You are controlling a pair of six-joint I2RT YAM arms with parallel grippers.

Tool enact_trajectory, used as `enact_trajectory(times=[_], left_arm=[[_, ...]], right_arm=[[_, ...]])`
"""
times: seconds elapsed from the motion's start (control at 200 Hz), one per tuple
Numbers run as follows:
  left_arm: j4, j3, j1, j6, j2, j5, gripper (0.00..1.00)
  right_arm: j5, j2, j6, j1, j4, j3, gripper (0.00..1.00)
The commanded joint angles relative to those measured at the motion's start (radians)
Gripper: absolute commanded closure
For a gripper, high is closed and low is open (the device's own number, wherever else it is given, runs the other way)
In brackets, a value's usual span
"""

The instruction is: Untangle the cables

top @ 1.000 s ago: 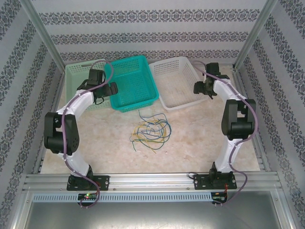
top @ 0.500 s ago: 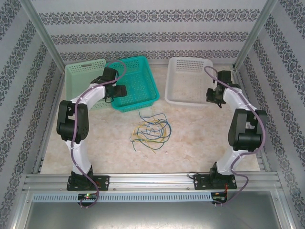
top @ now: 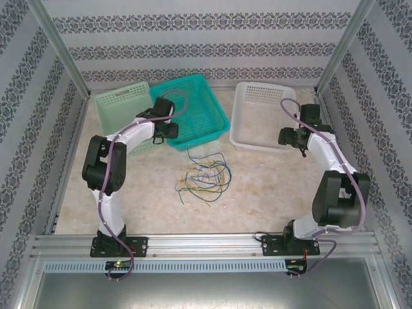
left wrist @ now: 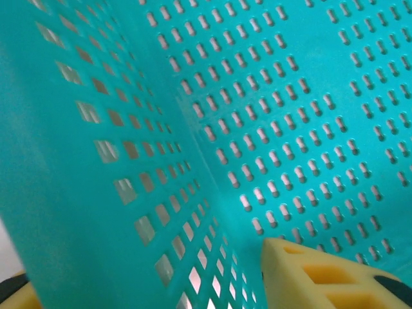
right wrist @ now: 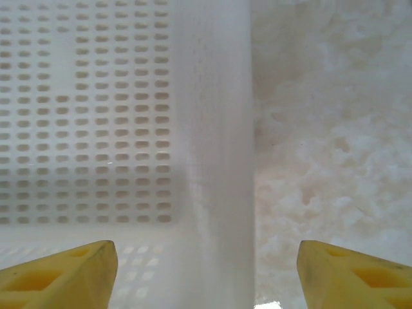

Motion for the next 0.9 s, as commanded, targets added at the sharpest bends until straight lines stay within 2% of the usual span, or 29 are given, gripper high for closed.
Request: enact_trajectory(times=[0.0,0.13,0.25,0.335,0.47,0.61,0.719,0.894], left_arm=[[-0.002,-0.044,-0.033,0.069,-0.039,-0.026,0.5],[0.009,-0.09,-0.034,0.111,-0.077,-0.041,0.51],[0.008,-0.111,-0.035,0.169,-0.102,-0.076,0.51],[0.002,-0.105,-0.035,0.216,-0.102,-0.087,0.51],[0.005,-0.096,-0.034,0.26,-0.106,-0.061,0.52],[0.059,-0.12,-0.037,0.284,-0.129,-0.029,0.52],[0.069,-0.106,-0.035,0.279,-0.124,-0.013,0.51],[0.088,-0.084,-0.043,0.265,-0.115,0.01,0.49]], right_arm=[[-0.027,-0.114,0.033,0.023,-0.028,-0.012,0.25],[-0.089,-0.244,0.065,0.139,-0.036,-0.051,0.27],[-0.228,-0.307,0.159,0.249,-0.019,-0.111,0.32],[-0.296,-0.306,0.228,0.344,0.016,-0.159,0.35],[-0.28,-0.241,0.327,0.496,0.08,-0.209,0.35],[-0.349,-0.14,0.465,0.565,0.239,-0.258,0.4],[-0.302,-0.1,0.46,0.623,0.253,-0.232,0.39],[-0.308,-0.022,0.478,0.633,0.29,-0.223,0.41]])
